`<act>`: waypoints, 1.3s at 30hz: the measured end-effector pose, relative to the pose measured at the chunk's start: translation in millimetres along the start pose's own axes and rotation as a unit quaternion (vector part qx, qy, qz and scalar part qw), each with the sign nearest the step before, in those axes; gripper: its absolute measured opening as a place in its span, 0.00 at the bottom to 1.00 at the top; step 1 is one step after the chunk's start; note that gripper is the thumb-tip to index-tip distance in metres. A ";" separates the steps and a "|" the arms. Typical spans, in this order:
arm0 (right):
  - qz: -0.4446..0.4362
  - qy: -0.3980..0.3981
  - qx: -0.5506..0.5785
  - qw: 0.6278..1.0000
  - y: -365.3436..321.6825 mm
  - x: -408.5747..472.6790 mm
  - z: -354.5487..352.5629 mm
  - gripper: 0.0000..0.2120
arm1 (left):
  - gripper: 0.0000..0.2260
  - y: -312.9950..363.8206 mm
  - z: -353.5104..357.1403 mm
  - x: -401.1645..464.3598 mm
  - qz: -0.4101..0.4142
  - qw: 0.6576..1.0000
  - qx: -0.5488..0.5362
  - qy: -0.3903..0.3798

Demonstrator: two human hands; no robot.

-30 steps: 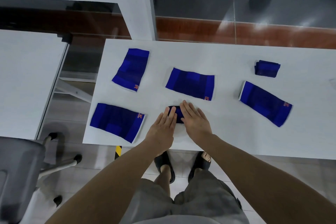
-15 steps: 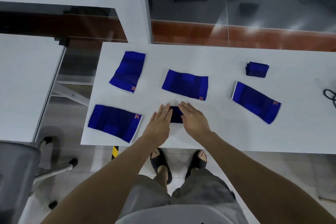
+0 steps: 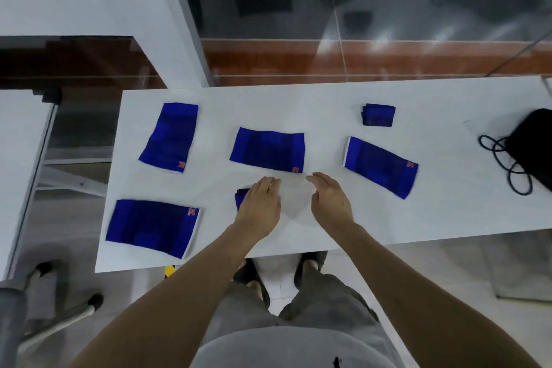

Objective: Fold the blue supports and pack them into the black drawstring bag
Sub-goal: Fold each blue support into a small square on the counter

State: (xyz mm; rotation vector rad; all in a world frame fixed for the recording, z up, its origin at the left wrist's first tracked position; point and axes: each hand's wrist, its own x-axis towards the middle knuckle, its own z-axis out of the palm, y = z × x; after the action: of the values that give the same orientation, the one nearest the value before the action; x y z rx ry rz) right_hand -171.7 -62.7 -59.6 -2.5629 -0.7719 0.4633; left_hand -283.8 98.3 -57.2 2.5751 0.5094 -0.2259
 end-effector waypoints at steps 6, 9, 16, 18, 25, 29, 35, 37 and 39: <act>0.051 0.017 -0.011 0.999 60.6 16.6 -42.5 0.20 | 0.24 42.4 14.7 47.3 -0.060 0.992 0.094 -0.051; 0.064 0.027 -0.024 0.997 94.7 29.4 -57.9 0.19 | 0.27 59.3 27.0 62.4 -0.091 0.980 0.141 -0.104; 0.070 -0.105 -0.113 0.985 139.1 55.3 -85.0 0.26 | 0.28 107.2 44.4 95.0 -0.110 0.986 0.038 -0.118; 0.054 -0.137 -0.140 0.979 149.2 56.5 -88.6 0.26 | 0.27 123.2 42.5 105.2 -0.118 0.987 -0.024 -0.109; 0.007 -0.122 -0.088 0.989 173.9 57.4 -95.6 0.20 | 0.27 129.7 35.3 113.5 -0.236 0.965 0.071 -0.094; -0.009 -0.116 -0.071 0.991 178.7 57.7 -98.1 0.18 | 0.28 138.4 41.6 108.0 -0.205 0.967 0.079 -0.130; -0.041 -0.122 -0.109 0.986 180.5 54.2 -100.6 0.19 | 0.25 154.2 53.4 95.7 -0.184 0.971 0.045 -0.146; -0.055 -0.136 -0.108 0.983 183.9 54.7 -100.9 0.17 | 0.24 157.5 55.8 95.3 -0.189 0.970 0.013 -0.151; -0.073 -0.149 -0.102 0.981 186.7 54.5 -100.0 0.14 | 0.25 161.0 56.1 94.3 -0.196 0.969 -0.007 -0.152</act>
State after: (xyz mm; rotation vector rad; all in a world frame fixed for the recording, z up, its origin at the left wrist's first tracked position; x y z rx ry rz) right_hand -3.6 -201.9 -74.4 -2.6305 -1.1577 0.7675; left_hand -137.2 -30.0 -57.8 2.3417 0.8897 -0.7366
